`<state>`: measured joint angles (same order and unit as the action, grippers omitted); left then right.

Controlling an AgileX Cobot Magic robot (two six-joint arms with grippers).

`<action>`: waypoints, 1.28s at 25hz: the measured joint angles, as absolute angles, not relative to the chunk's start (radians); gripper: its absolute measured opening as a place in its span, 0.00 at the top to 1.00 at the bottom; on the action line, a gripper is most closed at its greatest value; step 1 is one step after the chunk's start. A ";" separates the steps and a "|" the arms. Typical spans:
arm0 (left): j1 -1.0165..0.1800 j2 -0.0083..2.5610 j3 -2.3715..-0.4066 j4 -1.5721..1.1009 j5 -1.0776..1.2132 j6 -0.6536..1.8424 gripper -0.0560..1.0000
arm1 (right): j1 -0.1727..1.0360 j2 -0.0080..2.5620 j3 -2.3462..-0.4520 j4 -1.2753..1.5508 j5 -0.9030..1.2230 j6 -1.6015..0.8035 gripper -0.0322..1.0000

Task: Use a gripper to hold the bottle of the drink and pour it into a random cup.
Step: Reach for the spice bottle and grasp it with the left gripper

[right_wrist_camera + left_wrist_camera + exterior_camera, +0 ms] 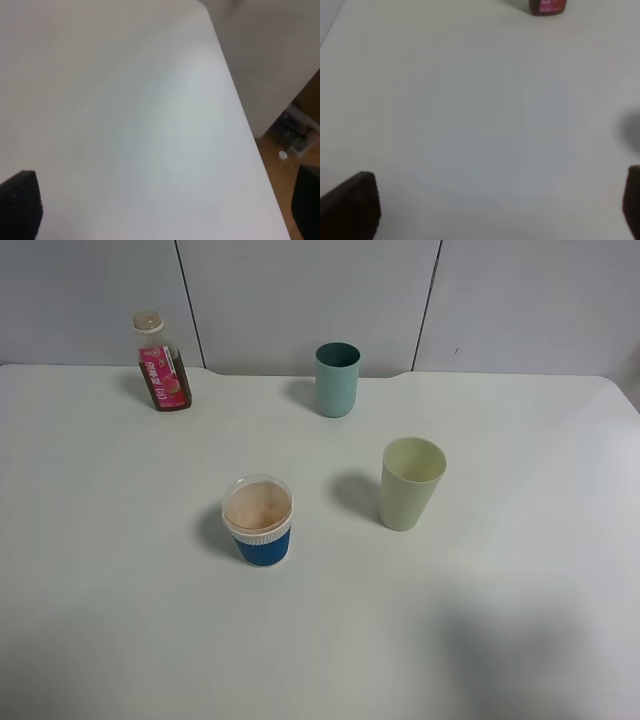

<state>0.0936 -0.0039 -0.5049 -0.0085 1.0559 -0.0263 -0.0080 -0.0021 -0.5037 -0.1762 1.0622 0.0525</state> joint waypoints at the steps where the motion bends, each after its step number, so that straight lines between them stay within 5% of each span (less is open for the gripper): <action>1: 0.094 -0.004 -0.505 -0.008 1.056 -0.026 0.06 | -0.008 -0.002 -0.504 -0.176 1.062 0.052 0.01; 32: 0.094 -0.004 -0.505 -0.008 1.056 -0.026 0.06 | -0.008 -0.002 -0.504 -0.176 1.062 0.052 0.01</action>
